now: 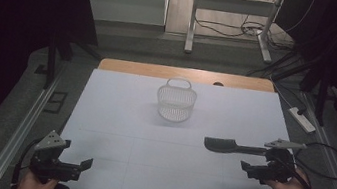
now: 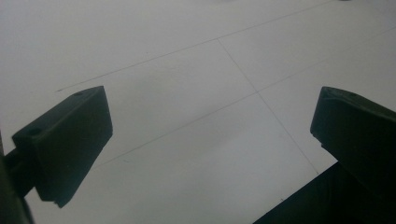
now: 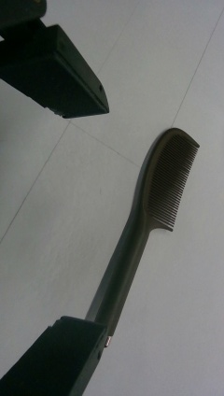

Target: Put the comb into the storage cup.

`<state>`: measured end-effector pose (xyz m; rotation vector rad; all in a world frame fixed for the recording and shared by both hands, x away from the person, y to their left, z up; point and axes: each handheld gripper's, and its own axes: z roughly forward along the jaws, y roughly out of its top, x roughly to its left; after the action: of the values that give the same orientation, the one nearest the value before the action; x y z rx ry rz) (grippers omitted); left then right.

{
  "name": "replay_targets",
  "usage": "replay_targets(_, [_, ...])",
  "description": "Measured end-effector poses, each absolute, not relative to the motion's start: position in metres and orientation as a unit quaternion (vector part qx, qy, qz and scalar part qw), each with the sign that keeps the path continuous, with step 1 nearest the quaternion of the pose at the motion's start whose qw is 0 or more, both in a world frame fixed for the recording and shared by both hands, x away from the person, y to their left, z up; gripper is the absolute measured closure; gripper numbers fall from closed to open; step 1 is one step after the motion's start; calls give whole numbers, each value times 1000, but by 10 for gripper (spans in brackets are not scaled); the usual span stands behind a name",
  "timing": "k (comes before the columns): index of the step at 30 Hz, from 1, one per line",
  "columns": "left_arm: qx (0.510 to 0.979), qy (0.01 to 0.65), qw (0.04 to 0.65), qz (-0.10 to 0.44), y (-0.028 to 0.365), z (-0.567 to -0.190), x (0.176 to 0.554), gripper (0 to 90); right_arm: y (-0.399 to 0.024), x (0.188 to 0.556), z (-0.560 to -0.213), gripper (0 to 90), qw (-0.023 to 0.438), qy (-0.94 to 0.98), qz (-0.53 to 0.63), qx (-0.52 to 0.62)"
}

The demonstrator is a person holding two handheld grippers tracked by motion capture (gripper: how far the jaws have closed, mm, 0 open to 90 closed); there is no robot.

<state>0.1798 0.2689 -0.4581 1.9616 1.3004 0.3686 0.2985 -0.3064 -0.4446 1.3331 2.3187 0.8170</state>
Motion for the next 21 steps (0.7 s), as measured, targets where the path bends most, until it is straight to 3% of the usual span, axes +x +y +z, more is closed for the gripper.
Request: replay_targets(21, [767, 506, 371, 134, 270, -459, 182, 1, -308, 325, -445, 0, 175, 814, 264, 486])
